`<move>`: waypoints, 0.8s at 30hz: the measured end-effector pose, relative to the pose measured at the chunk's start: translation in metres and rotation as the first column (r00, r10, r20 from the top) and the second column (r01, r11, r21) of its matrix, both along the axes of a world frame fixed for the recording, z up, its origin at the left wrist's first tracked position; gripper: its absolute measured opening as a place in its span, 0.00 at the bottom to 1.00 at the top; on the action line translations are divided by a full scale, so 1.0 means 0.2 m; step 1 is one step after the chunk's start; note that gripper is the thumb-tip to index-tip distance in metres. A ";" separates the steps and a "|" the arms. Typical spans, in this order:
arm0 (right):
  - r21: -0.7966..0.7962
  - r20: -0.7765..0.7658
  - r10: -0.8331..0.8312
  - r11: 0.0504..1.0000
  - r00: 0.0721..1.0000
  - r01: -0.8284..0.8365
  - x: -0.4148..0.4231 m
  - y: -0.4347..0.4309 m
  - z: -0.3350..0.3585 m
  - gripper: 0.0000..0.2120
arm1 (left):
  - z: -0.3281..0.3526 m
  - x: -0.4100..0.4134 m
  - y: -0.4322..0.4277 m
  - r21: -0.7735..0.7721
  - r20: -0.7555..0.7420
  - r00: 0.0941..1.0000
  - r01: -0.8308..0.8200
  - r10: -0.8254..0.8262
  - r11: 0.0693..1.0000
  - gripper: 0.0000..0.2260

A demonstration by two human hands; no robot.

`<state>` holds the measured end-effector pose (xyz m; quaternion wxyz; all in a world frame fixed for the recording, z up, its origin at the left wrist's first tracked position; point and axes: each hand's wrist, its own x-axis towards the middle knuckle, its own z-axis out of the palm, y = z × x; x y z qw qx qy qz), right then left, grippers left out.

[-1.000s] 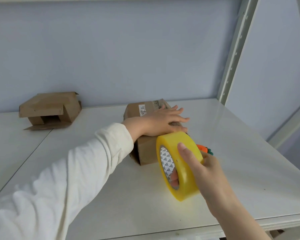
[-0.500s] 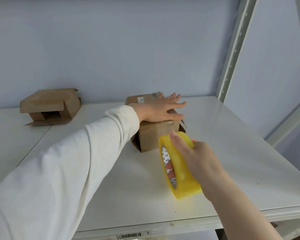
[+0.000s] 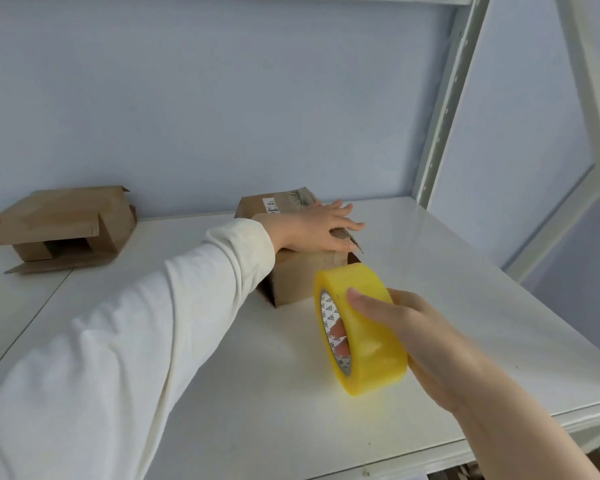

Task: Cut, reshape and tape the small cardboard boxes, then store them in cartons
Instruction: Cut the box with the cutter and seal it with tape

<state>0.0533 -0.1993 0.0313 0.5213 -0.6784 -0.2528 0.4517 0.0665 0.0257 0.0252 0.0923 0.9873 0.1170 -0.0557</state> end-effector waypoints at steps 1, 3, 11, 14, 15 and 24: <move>0.006 0.032 -0.020 1.000 0.999 0.019 0.00 0.00 -0.01 0.10 | 0.00 0.01 0.02 -0.007 0.003 1.000 0.005 -0.005 1.000 0.24; 0.018 0.081 -0.072 0.997 0.994 0.071 -0.01 0.00 -0.01 0.11 | 0.00 0.03 0.05 -0.008 0.012 1.000 0.011 -0.011 1.000 0.23; 0.029 -0.001 -0.080 0.996 0.997 0.080 0.02 0.01 -0.02 0.14 | 0.02 -0.04 0.00 -0.001 0.290 0.948 -0.136 0.130 0.991 0.22; 0.069 -0.072 0.000 0.998 0.997 0.005 0.08 0.01 -0.04 0.17 | 0.01 -0.21 -0.22 -0.103 0.798 0.499 -0.439 0.338 0.892 0.13; 0.073 -0.080 0.040 0.997 0.996 -0.034 0.09 0.02 -0.05 0.18 | -0.01 -0.27 -0.33 -0.256 0.827 0.351 -0.461 0.440 0.850 0.10; -0.070 0.618 0.015 0.997 0.786 0.036 0.48 0.06 -0.19 0.18 | -0.17 -0.35 -0.63 -0.949 -0.053 0.426 -0.304 0.903 0.087 0.20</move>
